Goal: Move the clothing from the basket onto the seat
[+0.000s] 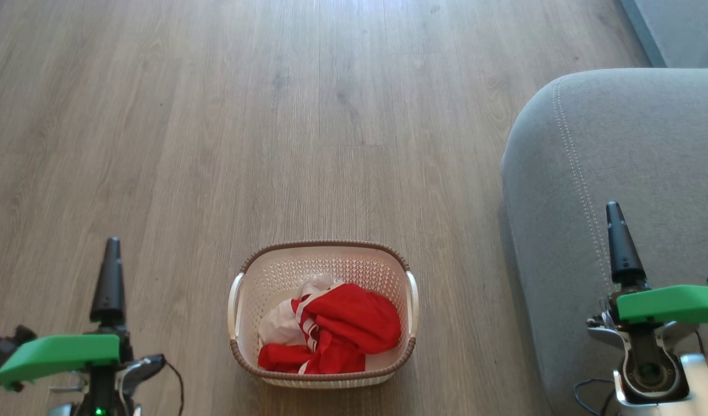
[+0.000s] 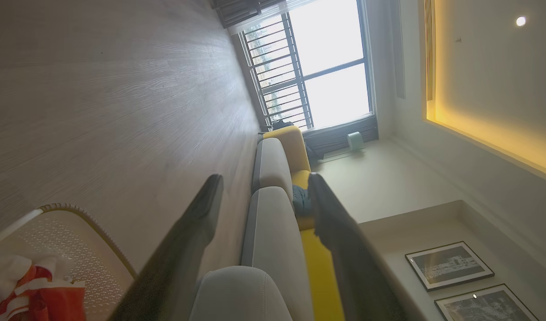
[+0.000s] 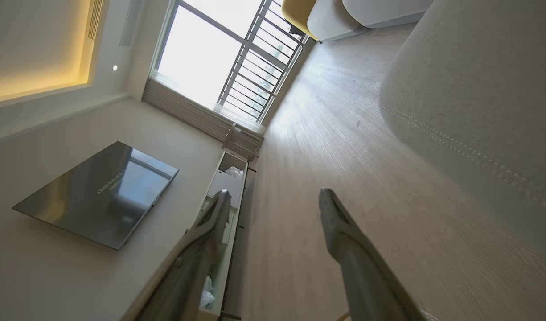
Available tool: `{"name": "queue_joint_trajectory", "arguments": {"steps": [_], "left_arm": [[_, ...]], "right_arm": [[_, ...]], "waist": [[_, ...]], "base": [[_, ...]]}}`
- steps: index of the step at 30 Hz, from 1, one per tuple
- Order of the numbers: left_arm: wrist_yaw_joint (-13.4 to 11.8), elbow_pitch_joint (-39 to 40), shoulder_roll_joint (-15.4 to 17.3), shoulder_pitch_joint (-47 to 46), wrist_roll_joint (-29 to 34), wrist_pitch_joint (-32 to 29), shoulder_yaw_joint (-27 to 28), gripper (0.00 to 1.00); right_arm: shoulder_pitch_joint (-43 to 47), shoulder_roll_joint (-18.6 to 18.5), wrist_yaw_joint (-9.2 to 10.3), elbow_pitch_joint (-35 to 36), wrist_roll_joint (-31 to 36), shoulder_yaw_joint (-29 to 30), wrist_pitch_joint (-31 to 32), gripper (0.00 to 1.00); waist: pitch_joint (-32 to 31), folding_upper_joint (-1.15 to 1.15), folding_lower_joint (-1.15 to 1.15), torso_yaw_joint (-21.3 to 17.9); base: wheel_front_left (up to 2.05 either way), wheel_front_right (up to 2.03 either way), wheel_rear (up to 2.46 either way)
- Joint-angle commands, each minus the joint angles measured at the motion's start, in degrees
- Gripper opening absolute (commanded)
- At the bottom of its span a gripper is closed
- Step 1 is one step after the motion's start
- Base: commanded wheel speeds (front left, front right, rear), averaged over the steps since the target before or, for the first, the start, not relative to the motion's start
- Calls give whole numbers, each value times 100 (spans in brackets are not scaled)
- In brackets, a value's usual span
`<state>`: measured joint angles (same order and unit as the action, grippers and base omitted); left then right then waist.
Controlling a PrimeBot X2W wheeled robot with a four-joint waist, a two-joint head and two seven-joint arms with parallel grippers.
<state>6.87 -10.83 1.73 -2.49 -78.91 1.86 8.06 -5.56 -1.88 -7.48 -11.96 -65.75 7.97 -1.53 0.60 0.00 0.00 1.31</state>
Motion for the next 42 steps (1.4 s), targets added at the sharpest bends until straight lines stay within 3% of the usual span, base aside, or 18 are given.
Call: {"name": "queue_joint_trajectory", "arguments": {"steps": [1,14,20,30,42], "left_arm": [[24,293,49,-332,159,61,184,100],[31,995,62,-569,1379,296,532,100],[26,1362,67,-564,2141,397,332,100],[-360,1928,76,-514,3855,564,-499,100],[-903,1767,123,-449,5614,749,-1423,100]], "right_arm": [[-345,-46,-1,288,260,-75,-84,100],[-469,-56,-1,849,1933,-493,-321,100],[-507,-60,-1,994,2587,-622,-422,100],[-508,-67,-1,1005,3521,-832,-592,100],[-469,-75,-1,749,4360,-968,-778,100]], "waist": [[5,0,0,11],[47,0,0,70],[58,0,0,71],[82,0,0,56],[101,0,0,23]], "base": [[0,0,0],[0,0,0],[0,0,0],[0,0,0],[0,0,0]]}}
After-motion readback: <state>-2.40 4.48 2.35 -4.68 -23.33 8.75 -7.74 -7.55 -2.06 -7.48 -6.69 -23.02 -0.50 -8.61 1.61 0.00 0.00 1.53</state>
